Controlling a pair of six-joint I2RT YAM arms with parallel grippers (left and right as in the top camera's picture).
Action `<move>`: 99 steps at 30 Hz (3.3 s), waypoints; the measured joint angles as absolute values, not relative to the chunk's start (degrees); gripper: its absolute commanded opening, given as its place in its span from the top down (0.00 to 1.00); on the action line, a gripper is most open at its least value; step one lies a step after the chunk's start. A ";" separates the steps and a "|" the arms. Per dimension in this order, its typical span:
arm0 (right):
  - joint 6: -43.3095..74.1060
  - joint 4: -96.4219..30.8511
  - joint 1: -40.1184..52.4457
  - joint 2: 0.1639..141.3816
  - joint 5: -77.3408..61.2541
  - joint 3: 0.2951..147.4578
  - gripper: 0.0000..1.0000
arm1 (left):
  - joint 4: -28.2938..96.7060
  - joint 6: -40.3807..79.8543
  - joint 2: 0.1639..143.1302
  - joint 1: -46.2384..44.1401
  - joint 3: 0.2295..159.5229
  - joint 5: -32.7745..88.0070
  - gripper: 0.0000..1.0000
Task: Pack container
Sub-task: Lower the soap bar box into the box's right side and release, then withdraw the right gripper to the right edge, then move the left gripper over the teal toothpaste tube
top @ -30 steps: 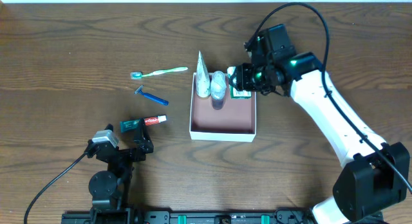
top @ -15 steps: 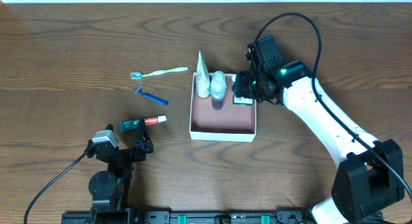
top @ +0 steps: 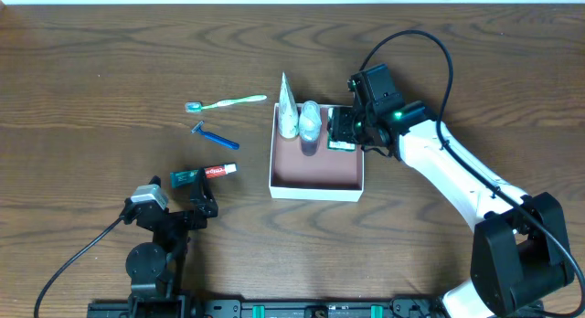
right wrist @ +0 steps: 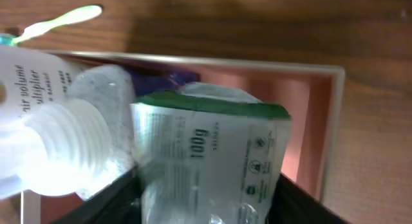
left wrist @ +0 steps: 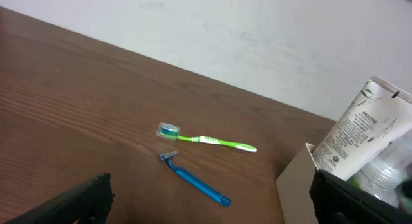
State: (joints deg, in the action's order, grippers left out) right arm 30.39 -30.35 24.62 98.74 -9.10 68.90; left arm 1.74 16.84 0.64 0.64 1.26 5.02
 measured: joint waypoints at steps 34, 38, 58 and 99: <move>28.27 -46.59 3.29 78.85 -4.67 79.77 0.01 | 1.74 16.84 0.64 0.64 1.26 5.02 0.02; 28.27 -48.58 -5.26 79.96 0.12 79.77 0.01 | 1.72 16.84 0.64 0.64 1.26 5.02 0.02; 28.25 -49.32 -16.64 93.71 4.75 79.75 0.01 | 1.67 16.84 0.64 0.64 1.26 5.30 0.02; 28.25 -54.63 -16.64 93.71 -2.00 79.70 0.01 | 39.70 17.69 53.78 0.64 46.59 10.33 0.02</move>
State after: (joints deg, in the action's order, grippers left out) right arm 28.25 -54.63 -16.64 93.71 -2.00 79.70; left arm 39.70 17.69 53.78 0.64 46.59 10.33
